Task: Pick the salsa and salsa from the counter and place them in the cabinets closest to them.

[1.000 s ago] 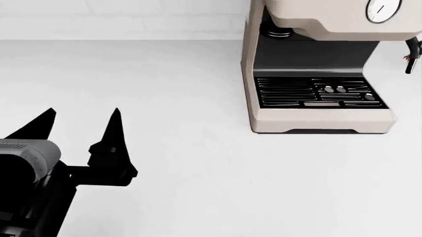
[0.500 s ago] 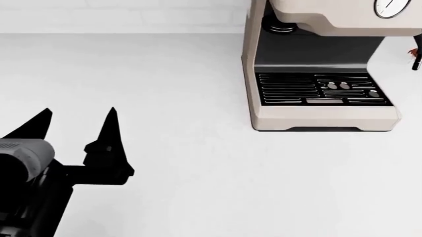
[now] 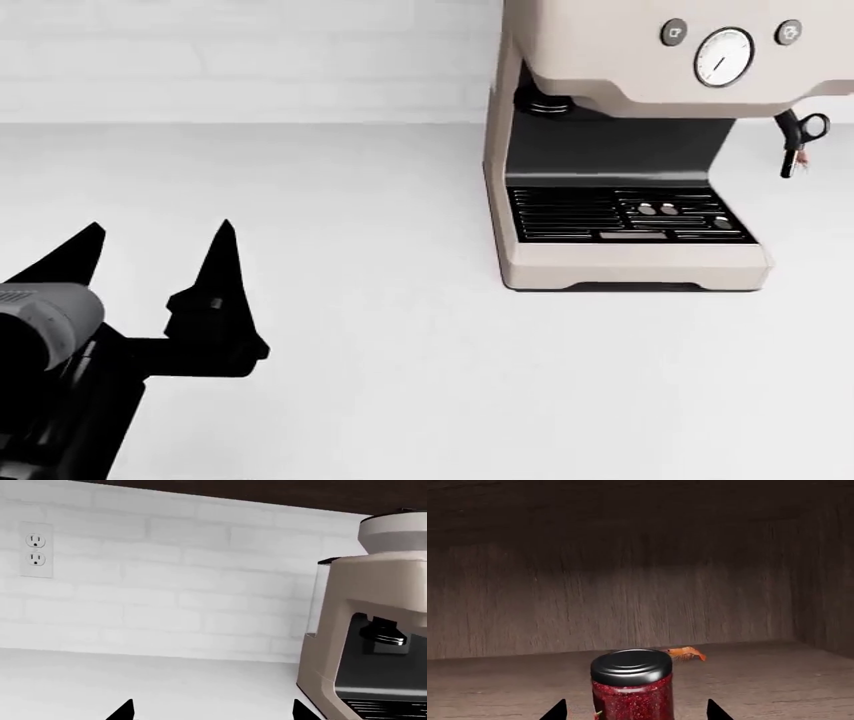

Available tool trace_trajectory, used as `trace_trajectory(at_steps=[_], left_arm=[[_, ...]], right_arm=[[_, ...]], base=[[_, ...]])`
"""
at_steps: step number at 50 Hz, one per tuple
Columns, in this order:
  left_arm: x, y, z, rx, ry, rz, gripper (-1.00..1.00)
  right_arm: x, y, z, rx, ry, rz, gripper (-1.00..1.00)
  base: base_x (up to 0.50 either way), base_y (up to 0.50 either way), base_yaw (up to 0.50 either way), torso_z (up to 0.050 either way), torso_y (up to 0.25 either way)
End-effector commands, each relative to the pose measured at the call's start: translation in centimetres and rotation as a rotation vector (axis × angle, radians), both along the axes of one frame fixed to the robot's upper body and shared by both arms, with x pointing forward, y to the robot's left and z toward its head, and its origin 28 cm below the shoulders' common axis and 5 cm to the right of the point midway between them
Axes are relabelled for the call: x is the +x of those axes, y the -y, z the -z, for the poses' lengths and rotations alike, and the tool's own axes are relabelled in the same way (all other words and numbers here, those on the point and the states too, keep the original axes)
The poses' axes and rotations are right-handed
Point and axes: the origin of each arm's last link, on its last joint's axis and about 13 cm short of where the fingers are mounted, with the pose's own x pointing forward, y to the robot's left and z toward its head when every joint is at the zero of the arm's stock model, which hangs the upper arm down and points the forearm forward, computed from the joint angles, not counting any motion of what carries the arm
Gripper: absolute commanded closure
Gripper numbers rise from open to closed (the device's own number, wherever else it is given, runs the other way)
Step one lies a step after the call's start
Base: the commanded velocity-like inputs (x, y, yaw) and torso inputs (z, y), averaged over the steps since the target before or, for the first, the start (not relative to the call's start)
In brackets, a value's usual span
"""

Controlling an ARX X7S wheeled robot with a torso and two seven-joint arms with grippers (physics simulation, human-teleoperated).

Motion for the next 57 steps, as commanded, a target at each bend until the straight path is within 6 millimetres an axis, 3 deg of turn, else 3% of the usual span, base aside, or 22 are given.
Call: trace_trajectory(at_steps=[1, 12, 16, 18, 20, 30, 37, 50, 57], left_arm=[[-0.1, -0.1, 0.0, -0.001, -0.002, -0.002, -1.00], [-0.5, 0.1, -0.1, 0.015, -0.006, 0.008, -1.00], [-0.6, 0.2, -0.1, 0.021, -0.008, 0.012, -1.00], [-0.6, 0.3, -0.1, 0.023, -0.009, 0.014, -1.00], [-0.7, 0.4, -0.1, 0.025, -0.009, 0.016, -1.00], [-0.6, 0.5, -0.1, 0.033, -0.008, 0.026, -1.00], [-0.7, 0.6, -0.1, 0.032, 0.001, 0.025, -1.00], [-0.5, 0.7, 0.2, 0.036, 0.002, 0.027, -1.00], [-0.4, 0.8, 0.3, 0.036, 0.002, 0.038, -1.00]], right_arm=[[-2.5, 0.3, 0.0, 0.045, -0.061, -0.004, -1.00], [-8.2, 3.6, 1.5, 0.024, -0.151, -0.043, -1.00], [-9.0, 4.3, 5.8, 0.024, -0.136, 0.028, -1.00], [-10.9, 4.0, 8.5, -0.054, -0.183, -0.150, -1.00], [-11.7, 3.9, 10.8, -0.092, -0.216, -0.201, -1.00], [-14.8, 4.3, 17.2, -0.144, -0.239, -0.286, -1.00], [-14.8, 4.8, 20.6, -0.132, -0.244, -0.338, -1.00], [-11.6, 5.6, 24.7, -0.098, -0.232, -0.480, -1.00], [-11.8, 5.3, 27.2, -0.119, -0.206, -0.537, -1.00]], base=[[0.00, 0.00, 0.00, -0.011, 0.250], [0.00, 0.00, 0.00, -0.011, 0.250], [0.00, 0.00, 0.00, -0.012, 0.250], [0.00, 0.00, 0.00, -0.011, 0.250], [0.00, 0.00, 0.00, -0.011, 0.250], [0.00, 0.00, 0.00, -0.011, 0.250], [0.00, 0.00, 0.00, -0.005, 0.150], [0.00, 0.00, 0.00, 0.000, 0.000], [0.00, 0.00, 0.00, 0.000, 0.000]])
